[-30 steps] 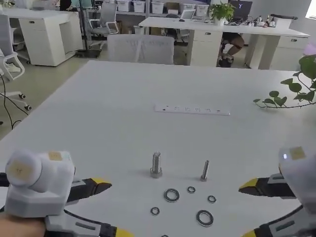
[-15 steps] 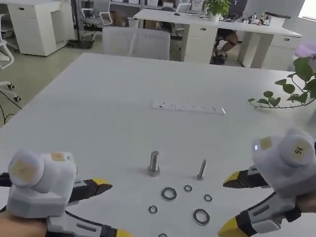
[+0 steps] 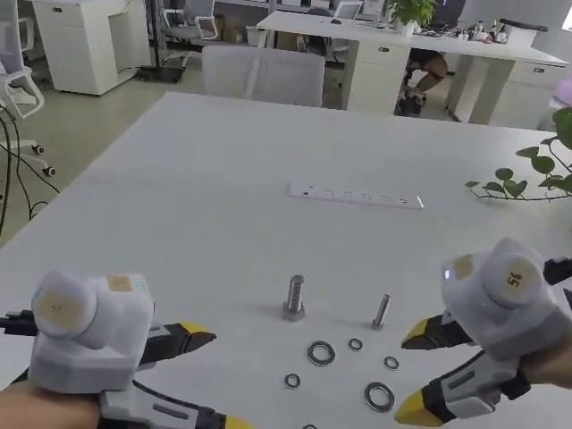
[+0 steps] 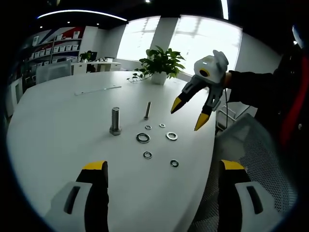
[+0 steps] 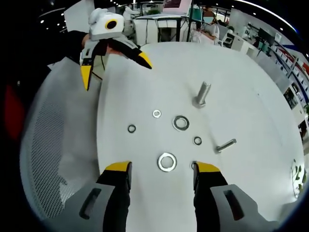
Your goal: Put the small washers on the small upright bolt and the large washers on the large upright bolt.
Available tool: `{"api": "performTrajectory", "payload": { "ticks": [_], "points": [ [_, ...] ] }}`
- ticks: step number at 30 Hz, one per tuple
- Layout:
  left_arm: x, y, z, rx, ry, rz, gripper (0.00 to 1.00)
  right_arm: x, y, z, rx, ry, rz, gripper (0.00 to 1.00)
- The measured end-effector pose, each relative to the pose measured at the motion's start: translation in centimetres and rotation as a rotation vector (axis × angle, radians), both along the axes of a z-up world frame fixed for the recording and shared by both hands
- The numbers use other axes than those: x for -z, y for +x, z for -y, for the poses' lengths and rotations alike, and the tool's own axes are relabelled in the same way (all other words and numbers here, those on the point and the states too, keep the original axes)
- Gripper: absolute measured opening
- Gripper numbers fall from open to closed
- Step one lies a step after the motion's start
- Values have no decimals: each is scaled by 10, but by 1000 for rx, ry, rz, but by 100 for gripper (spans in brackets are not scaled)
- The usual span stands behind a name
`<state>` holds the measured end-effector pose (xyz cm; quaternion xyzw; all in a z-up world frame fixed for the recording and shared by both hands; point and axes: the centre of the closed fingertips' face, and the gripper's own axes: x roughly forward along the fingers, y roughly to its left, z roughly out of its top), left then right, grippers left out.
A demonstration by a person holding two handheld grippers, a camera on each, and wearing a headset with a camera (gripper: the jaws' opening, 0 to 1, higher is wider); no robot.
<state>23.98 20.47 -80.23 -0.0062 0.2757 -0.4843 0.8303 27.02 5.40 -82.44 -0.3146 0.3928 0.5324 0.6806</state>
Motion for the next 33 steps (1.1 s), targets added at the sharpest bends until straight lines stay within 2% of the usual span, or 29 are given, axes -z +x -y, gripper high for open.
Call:
{"api": "performTrajectory", "payload": {
  "ticks": [3, 8, 10, 14, 20, 25, 33],
  "points": [
    [-2, -1, 2, 2, -9, -6, 95, 6, 1, 2, -2, -41, 5, 48],
    [-3, -2, 4, 16, 0, -1, 95, 10, 3, 1, 1, -48, 4, 44],
    [-2, -2, 3, 6, 6, 3, 95, 17, 4, -1, -13, -58, -6, 43],
    [0, -4, 1, -8, 10, 1, 94, 28, 8, 2, -45, -126, -2, 41],
    [-1, -4, 1, -37, 19, 6, 94, 38, 10, 0, -92, -145, -28, 37],
    [0, -7, -1, -52, 27, 8, 94, 44, 8, -1, -122, -167, -26, 36],
    [1, -7, -3, -52, 29, 11, 94, 51, 12, -3, -125, -197, -18, 34]
  ]
}}
